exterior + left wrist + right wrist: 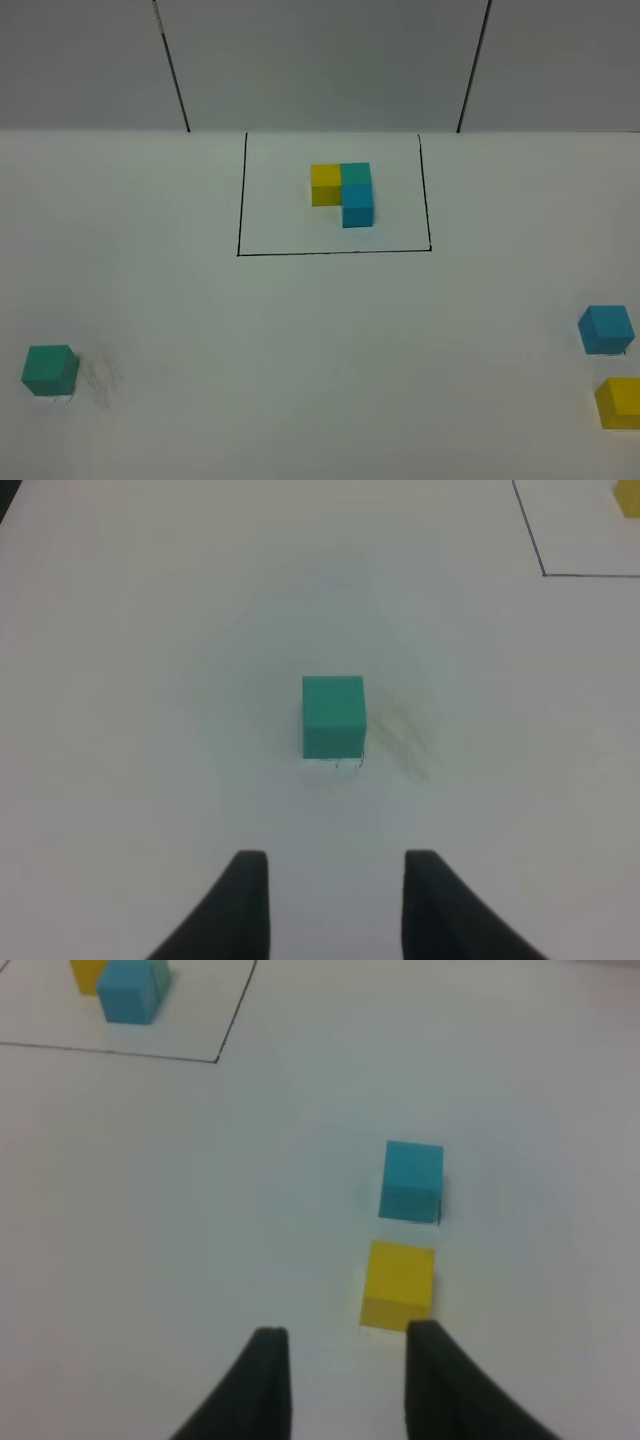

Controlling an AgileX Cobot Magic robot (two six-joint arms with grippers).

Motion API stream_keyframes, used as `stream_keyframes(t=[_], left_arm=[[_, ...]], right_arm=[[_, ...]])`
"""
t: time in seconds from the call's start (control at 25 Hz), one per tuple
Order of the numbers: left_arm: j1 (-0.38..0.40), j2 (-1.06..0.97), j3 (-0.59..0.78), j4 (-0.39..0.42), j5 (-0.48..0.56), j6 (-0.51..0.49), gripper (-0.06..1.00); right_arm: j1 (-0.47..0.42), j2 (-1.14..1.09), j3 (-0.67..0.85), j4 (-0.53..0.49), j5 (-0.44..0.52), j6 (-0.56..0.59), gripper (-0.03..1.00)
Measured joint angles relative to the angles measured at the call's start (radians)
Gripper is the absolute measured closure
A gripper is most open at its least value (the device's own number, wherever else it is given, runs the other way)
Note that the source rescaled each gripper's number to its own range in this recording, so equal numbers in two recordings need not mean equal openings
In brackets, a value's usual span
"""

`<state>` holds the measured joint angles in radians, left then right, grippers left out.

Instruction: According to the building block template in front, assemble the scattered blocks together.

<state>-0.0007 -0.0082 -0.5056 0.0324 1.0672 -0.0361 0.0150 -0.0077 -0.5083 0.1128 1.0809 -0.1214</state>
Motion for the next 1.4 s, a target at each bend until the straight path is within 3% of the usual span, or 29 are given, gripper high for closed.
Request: stream_keyframes(t=[1.28, 1.4], left_arm=[[0.0, 0.0, 0.0, 0.0, 0.0, -0.001, 0.94], [0.0, 0.001, 0.0, -0.008, 0.0, -0.003, 0.9]], right_arm=[[0.0, 0.0, 0.0, 0.0, 0.0, 0.0, 0.97], [0.0, 0.0, 0.0, 0.0, 0.0, 0.0, 0.97]])
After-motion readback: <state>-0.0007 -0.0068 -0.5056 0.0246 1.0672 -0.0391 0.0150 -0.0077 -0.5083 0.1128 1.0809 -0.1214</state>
